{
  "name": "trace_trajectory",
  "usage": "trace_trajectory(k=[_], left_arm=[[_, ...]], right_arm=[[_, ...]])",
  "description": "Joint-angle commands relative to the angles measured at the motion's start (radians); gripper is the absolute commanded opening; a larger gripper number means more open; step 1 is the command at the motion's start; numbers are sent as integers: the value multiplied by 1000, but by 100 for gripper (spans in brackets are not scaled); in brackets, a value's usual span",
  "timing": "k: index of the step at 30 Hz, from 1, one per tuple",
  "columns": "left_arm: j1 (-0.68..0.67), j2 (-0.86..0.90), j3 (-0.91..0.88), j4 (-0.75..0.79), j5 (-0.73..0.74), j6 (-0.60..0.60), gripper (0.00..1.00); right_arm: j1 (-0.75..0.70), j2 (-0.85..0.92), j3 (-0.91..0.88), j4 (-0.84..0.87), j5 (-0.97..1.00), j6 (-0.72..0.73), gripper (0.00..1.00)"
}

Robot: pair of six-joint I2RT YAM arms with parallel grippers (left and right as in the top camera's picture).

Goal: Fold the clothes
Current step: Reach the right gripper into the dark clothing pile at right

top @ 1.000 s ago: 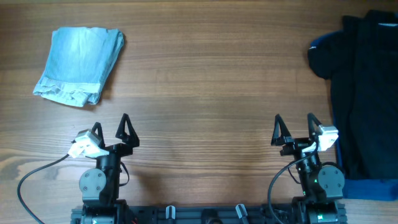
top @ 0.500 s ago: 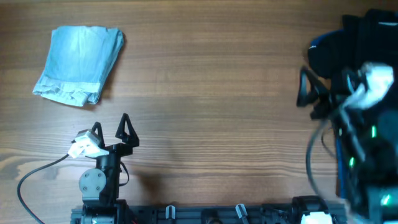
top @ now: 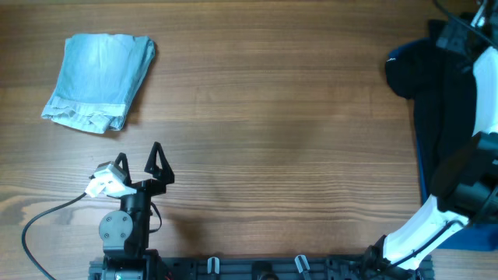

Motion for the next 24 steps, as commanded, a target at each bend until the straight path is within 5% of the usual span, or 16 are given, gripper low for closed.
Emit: trace_trajectory(k=[1,9,24], left_arm=[[-5,-6,-4,3,-16,-2,100],[-5,-6,-4,3,-16,-2,100],[-5,-6,-4,3,-16,-2,100]], right_arm=[[-69,93,23,48,-163,-76,89],[-108,309,23,301,-212,-328,84],[-41,429,22,460,-172,-323,84]])
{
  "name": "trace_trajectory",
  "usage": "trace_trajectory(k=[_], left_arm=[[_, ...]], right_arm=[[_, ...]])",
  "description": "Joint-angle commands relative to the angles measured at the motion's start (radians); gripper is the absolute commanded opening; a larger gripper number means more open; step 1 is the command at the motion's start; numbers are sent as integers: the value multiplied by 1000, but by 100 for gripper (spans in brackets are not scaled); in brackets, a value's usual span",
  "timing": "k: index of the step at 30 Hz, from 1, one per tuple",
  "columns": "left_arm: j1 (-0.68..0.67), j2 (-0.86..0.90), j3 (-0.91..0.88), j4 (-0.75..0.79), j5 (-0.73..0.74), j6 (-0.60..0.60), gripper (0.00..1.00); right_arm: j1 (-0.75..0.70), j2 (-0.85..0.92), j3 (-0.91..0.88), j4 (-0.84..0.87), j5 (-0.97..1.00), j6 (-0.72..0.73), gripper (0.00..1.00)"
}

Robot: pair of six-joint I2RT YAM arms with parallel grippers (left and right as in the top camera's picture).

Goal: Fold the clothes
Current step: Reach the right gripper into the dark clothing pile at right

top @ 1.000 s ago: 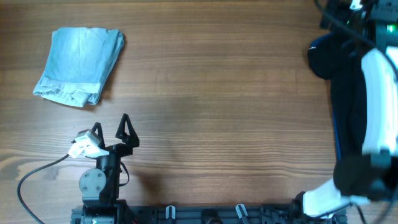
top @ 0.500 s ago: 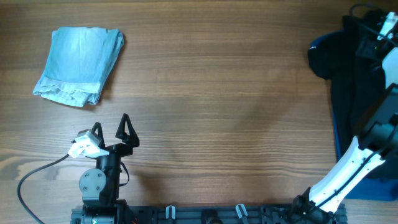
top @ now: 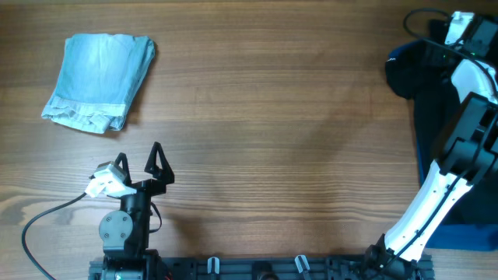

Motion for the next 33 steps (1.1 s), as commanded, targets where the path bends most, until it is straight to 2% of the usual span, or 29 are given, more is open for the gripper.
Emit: trace_trajectory(k=[1,2,7,10,11,13,16,21,23,24,26,33], left_arm=[[-5,-6,-4,3,-16,-2,100],[-5,-6,-4,3,-16,-2,100],[-5,-6,-4,3,-16,-2,100],[-5,-6,-4,3,-16,-2,100],[-5,-6,-4,3,-16,-2,100],[-5,-6,-4,3,-16,-2,100],[-5,-6,-4,3,-16,-2,100],[-5,-6,-4,3,-16,-2,100],[-5,-6,-4,3,-16,-2,100],[-5,-6,-4,3,-16,-2,100],[-5,-6,-4,3,-16,-2,100],[-5,-6,-4,3,-16,-2,100]], right_arm=[[-5,56,20,-3,67,-16,85],[-4,55,20,0,91,-16,100],[-5,-34,22,5,97,15,100],[-10,-82,22,-50,102,44,100],[-14,-80,19,-77,105,55,99],[-19,-79,19,-105,105,63,91],[-21,-78,-4,-102,105,60,84],[-23,-13,-23,-53,117,59,82],[-23,-8,-24,-34,117,60,71],[-23,-8,-24,-27,128,60,68],[-23,-8,-25,-33,196,60,69],[-26,6,-33,-44,203,63,74]])
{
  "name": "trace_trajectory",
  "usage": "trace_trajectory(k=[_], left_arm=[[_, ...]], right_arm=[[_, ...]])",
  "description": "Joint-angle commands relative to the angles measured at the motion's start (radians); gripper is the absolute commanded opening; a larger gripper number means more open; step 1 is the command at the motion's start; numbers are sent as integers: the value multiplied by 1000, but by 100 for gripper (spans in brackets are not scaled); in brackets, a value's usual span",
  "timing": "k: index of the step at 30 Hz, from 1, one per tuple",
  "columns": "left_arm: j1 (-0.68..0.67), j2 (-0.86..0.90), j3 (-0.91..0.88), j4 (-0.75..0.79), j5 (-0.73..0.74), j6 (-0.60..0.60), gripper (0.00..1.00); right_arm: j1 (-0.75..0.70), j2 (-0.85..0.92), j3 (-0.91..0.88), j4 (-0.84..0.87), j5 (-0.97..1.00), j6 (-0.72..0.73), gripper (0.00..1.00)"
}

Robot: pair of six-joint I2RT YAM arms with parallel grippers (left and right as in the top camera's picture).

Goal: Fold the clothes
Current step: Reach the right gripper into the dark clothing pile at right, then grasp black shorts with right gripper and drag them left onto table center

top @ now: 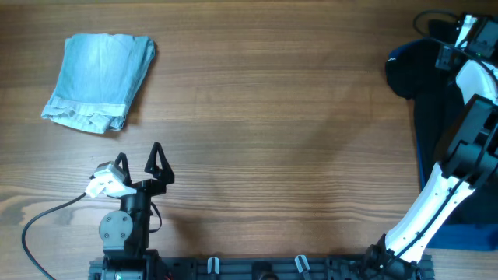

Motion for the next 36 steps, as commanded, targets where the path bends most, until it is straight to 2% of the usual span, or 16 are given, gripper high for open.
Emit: trace_trajectory(k=[1,5,6,9,12,18,21,26,29,33,36], left_arm=[[-5,-6,-4,3,-16,-2,100],[-5,-6,-4,3,-16,-2,100],[-5,-6,-4,3,-16,-2,100],[-5,-6,-4,3,-16,-2,100],[-5,-6,-4,3,-16,-2,100],[-5,-6,-4,3,-16,-2,100],[-5,-6,-4,3,-16,-2,100],[-5,-6,-4,3,-16,-2,100],[-5,-6,-4,3,-16,-2,100],[-5,-6,-4,3,-16,-2,100],[-5,-6,-4,3,-16,-2,100]], right_arm=[[-7,52,-11,0,22,8,74],[-7,58,-11,0,23,31,73],[-7,59,-11,0,24,30,70],[-11,59,-11,31,72,31,42],[-10,51,9,40,164,30,6],[-8,-68,11,28,162,32,4],[2,-134,11,-45,49,31,4],[154,-240,11,-219,23,37,4],[289,-256,11,-286,-37,134,4],[502,-255,2,-296,-345,433,5],[699,-235,2,-277,-354,531,6]])
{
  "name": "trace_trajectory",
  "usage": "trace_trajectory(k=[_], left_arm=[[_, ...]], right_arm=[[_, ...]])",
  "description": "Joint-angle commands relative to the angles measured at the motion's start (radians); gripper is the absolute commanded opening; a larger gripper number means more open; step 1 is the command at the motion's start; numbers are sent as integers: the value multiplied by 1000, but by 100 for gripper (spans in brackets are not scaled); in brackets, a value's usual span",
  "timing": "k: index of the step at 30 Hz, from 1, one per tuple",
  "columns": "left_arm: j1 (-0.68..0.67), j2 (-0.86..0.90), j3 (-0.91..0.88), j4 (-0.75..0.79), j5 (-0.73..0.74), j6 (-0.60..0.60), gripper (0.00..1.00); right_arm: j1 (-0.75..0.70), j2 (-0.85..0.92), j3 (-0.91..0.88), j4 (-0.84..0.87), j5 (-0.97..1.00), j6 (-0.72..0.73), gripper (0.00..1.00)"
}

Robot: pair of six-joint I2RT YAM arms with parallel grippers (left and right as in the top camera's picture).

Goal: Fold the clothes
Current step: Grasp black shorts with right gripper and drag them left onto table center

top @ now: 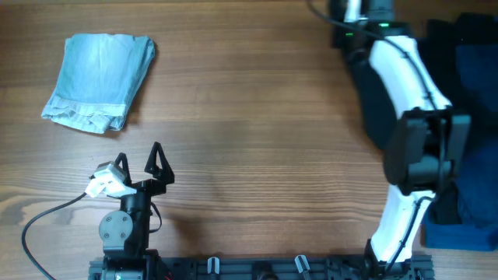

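Note:
A dark navy garment point(372, 93) stretches from the top edge of the overhead view down under my right arm, at the right of the wooden table point(257, 117). My right gripper point(348, 15) is at the top edge, its fingers hidden by the wrist; the cloth trails from it, so it looks shut on the garment. A folded light blue garment point(99, 82) lies at the far left. My left gripper point(138, 162) rests open near the front edge, well below the folded piece, with nothing in it.
More dark and blue clothes point(475, 101) are heaped along the right edge, partly behind the right arm. A black cable point(39, 222) loops on the table by the left arm's base. The arms' mounting rail point(257, 268) runs along the front edge.
My right gripper has moved from the top right corner leftward to the top edge. The dark garment now lies further left under the arm. The left arm and folded garment are unchanged.
My right arm was first low over the dark pile at the right edge. Then its gripper was at the pile's top corner, and stayed there. Now it is further left at the top edge, and the dark garment has come with it. The left arm never moved.

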Motion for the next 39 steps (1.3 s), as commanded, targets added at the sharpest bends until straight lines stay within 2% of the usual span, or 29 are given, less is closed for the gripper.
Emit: trace_trajectory(k=[1,5,8,10,11,13,15,17,20,22,23,24,25,29,34,37,39], left_arm=[[-5,-6,-4,3,-16,-2,100],[-5,-6,-4,3,-16,-2,100],[-5,-6,-4,3,-16,-2,100],[-5,-6,-4,3,-16,-2,100],[-5,-6,-4,3,-16,-2,100],[-5,-6,-4,3,-16,-2,100],[-5,-6,-4,3,-16,-2,100],[-5,-6,-4,3,-16,-2,100],[-5,-6,-4,3,-16,-2,100],[-5,-6,-4,3,-16,-2,100],[-5,-6,-4,3,-16,-2,100],[-5,-6,-4,3,-16,-2,100],[-5,-6,-4,3,-16,-2,100],[-5,-6,-4,3,-16,-2,100],[-5,-6,-4,3,-16,-2,100],[-5,-6,-4,3,-16,-2,100],[-5,-6,-4,3,-16,-2,100]], right_arm=[[185,-11,1,40,-109,146,6],[426,57,1,109,-106,145,10],[538,87,1,127,-40,145,12],[583,88,1,129,-2,138,26],[593,88,2,142,-12,124,55],[595,79,11,152,-95,7,85],[572,6,13,90,-86,-66,95],[519,-92,13,-32,-2,-54,96],[388,-220,13,-304,103,-2,93],[290,-248,13,-449,102,32,80],[216,-249,11,-533,102,40,58],[152,-245,-4,-572,102,37,27],[101,-240,-21,-586,100,39,4],[-60,-220,-162,-500,-87,38,4],[-80,-220,-433,-185,-112,37,4],[-82,-220,-560,32,34,41,6],[-82,-220,-579,72,162,40,7]])
